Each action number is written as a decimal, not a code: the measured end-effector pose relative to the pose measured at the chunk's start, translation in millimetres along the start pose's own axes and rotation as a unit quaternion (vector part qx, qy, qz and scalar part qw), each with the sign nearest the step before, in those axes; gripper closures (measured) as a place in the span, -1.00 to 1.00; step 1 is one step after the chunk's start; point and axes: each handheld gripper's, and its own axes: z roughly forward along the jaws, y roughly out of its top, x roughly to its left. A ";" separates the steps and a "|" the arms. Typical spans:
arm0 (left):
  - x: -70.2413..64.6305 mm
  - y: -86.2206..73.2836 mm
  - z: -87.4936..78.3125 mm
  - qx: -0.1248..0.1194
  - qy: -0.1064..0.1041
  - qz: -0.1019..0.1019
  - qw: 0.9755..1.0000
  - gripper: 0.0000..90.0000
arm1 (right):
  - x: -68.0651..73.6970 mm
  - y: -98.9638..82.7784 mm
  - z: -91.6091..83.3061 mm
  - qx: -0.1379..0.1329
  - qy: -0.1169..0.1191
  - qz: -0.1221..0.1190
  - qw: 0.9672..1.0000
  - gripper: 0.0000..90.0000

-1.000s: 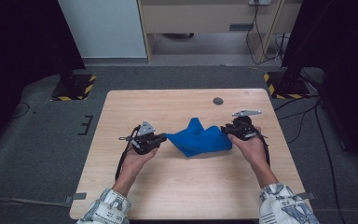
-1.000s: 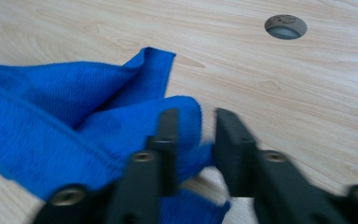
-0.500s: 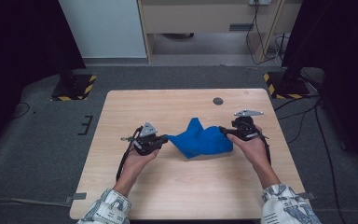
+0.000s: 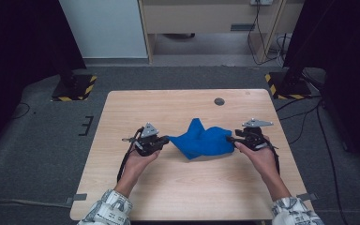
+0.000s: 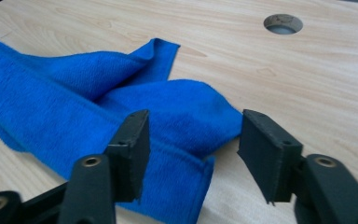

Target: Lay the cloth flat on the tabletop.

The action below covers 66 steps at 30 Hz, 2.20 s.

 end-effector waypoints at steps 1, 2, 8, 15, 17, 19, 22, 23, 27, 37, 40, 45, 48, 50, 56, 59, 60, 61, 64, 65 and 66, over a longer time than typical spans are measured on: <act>0.2 -0.1 0.3 0.000 0.000 0.000 1.000 0.90 | -0.3 -1.7 0.3 0.001 0.001 0.000 1.000 0.06; 0.4 -0.2 0.4 0.001 0.000 0.000 1.000 0.90 | -0.8 -4.7 1.0 0.005 0.001 0.001 1.000 0.08; 1.6 -1.0 0.7 0.002 0.002 -0.002 1.000 0.90 | -1.8 -15.7 5.3 0.017 0.012 0.005 1.000 0.09; 1.8 -1.7 1.8 0.003 0.002 -0.002 1.000 0.90 | -3.4 -25.9 12.0 0.033 0.018 0.010 0.999 0.03; 2.0 -1.9 2.2 0.004 0.002 -0.002 1.000 0.90 | -3.2 -26.8 13.3 0.034 0.021 0.008 0.999 0.07; 2.3 -2.0 2.2 0.004 0.002 -0.002 1.000 0.90 | -2.5 -26.6 13.6 0.033 0.023 0.010 0.999 0.12; 3.6 -2.4 2.0 0.004 0.004 -0.004 1.000 0.90 | -0.7 -26.0 13.6 0.031 0.033 0.004 0.999 0.39; 3.8 -2.6 2.1 0.005 0.004 -0.004 1.000 0.90 | -0.1 -26.0 13.6 0.029 0.034 0.002 0.999 0.47; 4.2 -3.0 2.2 0.006 0.005 -0.004 1.000 0.90 | 1.0 -25.2 12.0 0.022 0.034 -0.001 0.999 0.66; 5.7 -2.7 0.2 0.002 0.007 -0.011 1.000 0.89 | 1.8 -14.3 -2.9 -0.013 0.023 -0.006 1.000 0.98; 5.2 -1.5 -1.0 -0.002 0.006 -0.012 1.000 0.88 | 4.0 -7.7 -8.1 -0.020 0.024 -0.011 0.999 0.99; 3.2 1.4 -2.1 -0.002 -0.002 -0.011 1.000 0.87 | 5.9 3.0 -16.0 -0.030 0.021 -0.015 0.999 0.99; 2.9 4.0 -4.1 -0.007 -0.005 -0.013 1.000 0.88 | 5.4 6.8 -19.2 -0.035 0.018 -0.013 0.999 0.99; 2.8 4.9 -5.0 -0.008 -0.006 -0.015 1.000 0.88 | 5.5 8.1 -21.0 -0.036 0.017 -0.011 0.999 0.99; 2.1 19.0 -13.9 -0.018 -0.005 -0.017 1.000 0.89 | 5.6 15.9 -27.1 -0.047 0.013 -0.011 0.999 0.99; 0.6 28.3 -19.0 -0.021 -0.003 -0.011 1.000 0.89 | 6.6 23.5 -32.3 -0.057 0.012 -0.013 0.998 0.99; 0.6 31.5 -20.6 -0.022 -0.002 -0.008 1.000 0.89 | 7.2 26.0 -34.1 -0.060 0.011 -0.015 0.998 0.99; 0.6 31.5 -20.6 -0.022 -0.002 -0.008 1.000 0.89 | 7.2 26.0 -34.1 -0.060 0.011 -0.015 0.998 0.99; 0.8 44.8 -27.9 -0.028 0.002 -0.010 1.000 0.89 | 8.8 34.8 -41.1 -0.073 0.010 -0.016 0.997 0.99; 0.5 48.1 -29.9 -0.028 0.003 -0.008 1.000 0.89 | 9.3 36.9 -43.0 -0.076 0.010 -0.015 0.997 0.99; 0.1 50.5 -31.4 -0.028 0.003 -0.007 1.000 0.89 | 9.8 38.9 -45.1 -0.080 0.011 -0.015 0.997 0.99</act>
